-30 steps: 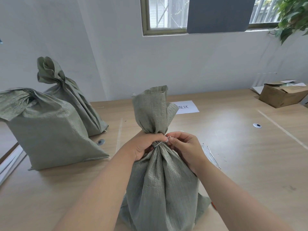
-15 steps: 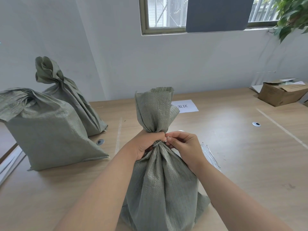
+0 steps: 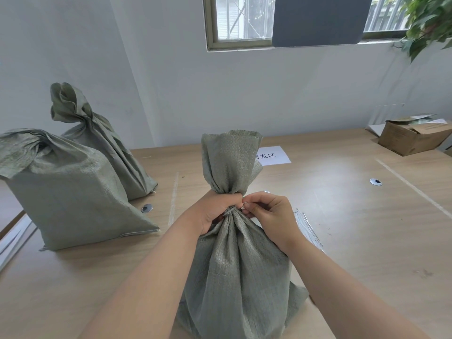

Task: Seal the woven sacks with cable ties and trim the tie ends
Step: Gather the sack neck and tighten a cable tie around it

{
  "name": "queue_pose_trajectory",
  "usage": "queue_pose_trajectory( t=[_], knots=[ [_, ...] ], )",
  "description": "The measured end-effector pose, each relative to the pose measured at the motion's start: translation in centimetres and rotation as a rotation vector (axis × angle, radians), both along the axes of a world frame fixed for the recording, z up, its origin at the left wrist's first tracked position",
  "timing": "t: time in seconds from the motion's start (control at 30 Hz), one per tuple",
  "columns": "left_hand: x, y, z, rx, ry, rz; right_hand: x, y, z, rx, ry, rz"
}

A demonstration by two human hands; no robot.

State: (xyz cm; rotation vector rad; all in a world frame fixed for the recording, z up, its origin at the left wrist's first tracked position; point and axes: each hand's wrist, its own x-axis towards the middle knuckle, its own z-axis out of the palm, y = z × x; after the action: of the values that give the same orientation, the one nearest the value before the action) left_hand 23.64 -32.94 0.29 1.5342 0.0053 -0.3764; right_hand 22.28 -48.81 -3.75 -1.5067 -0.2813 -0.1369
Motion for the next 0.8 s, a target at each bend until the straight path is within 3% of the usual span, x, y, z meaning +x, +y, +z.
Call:
queue_pose_trajectory(
  t=[0.43,0.6,0.8],
  knots=[
    [-0.4,0.2,-0.1,0.0,0.0,0.003,0.0,-0.9,0.6,-0.106,-0.032,0.043],
    [-0.6,0.4,-0.3,-0.012,-0.01,0.001,-0.2,-1.2,1.0,-0.086,0.026,0.07],
    [-0.9,0.7,0.0,0.037,-0.037,-0.032,-0.4,-0.9,1.1,0.076,0.146,0.079]
  ],
)
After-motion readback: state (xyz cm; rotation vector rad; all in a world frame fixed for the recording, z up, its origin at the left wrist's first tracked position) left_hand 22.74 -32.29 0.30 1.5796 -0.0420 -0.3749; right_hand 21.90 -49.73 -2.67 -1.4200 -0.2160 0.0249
